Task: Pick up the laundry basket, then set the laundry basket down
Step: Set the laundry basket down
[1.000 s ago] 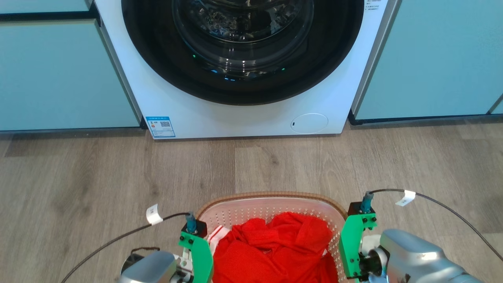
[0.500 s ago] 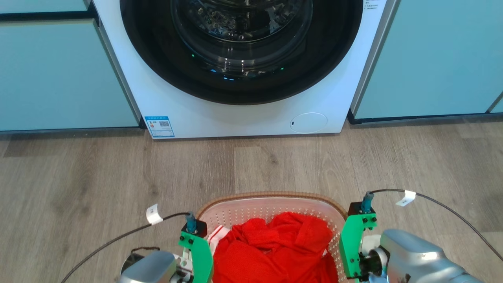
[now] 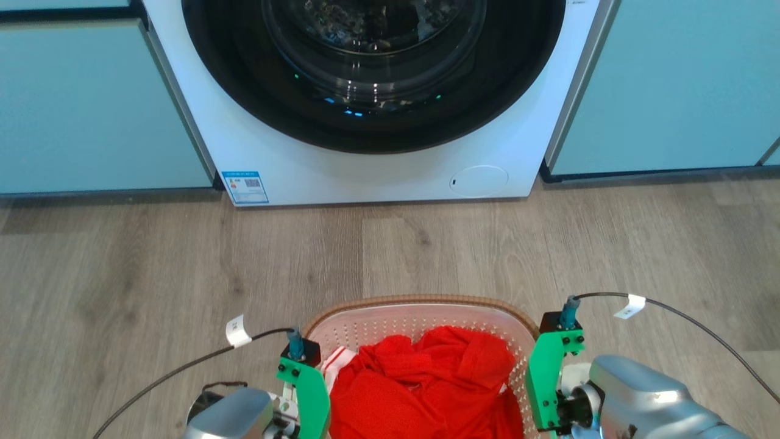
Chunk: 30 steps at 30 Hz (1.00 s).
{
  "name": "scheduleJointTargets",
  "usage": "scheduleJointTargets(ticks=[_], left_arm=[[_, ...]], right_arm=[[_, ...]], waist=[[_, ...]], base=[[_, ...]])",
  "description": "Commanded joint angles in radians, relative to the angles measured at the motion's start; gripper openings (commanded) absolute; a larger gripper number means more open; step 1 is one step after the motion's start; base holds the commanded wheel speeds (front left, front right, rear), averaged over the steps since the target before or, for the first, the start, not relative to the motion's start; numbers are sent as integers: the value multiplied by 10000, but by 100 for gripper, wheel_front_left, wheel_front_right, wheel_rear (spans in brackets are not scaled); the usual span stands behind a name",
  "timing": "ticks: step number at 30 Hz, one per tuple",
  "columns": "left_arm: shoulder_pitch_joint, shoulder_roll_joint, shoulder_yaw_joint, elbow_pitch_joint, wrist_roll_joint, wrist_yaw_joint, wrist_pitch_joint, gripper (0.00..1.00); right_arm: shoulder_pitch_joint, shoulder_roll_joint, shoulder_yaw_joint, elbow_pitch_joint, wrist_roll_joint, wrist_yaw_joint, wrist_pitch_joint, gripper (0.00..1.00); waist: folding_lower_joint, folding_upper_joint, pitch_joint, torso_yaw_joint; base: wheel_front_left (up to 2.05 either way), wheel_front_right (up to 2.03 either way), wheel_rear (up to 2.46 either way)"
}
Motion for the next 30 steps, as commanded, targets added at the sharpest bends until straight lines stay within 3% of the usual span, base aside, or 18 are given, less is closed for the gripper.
scheduleJointTargets(ticks=[1,10,22,30], left_arm=[[-654,10,25,-177,88,-73,-95,0],[-1144,-42,25,-10,116,-73,-627,0],[-2527,-235,24,727,203,-73,-2249,0],[-3315,-334,24,1040,334,-73,-2880,0]], right_arm=[[-451,-6,40,-233,-21,27,-218,0],[-966,-73,47,-408,-229,27,-1273,0],[-2117,29,49,-105,-591,27,-2986,0],[-2901,161,38,138,-630,27,-3402,0]], waist=[[0,0,129,-1],[0,0,1432,1],[0,0,4411,93],[0,0,5977,115]], base=[[0,0,0],[0,0,0],[0,0,0],[0,0,0]])
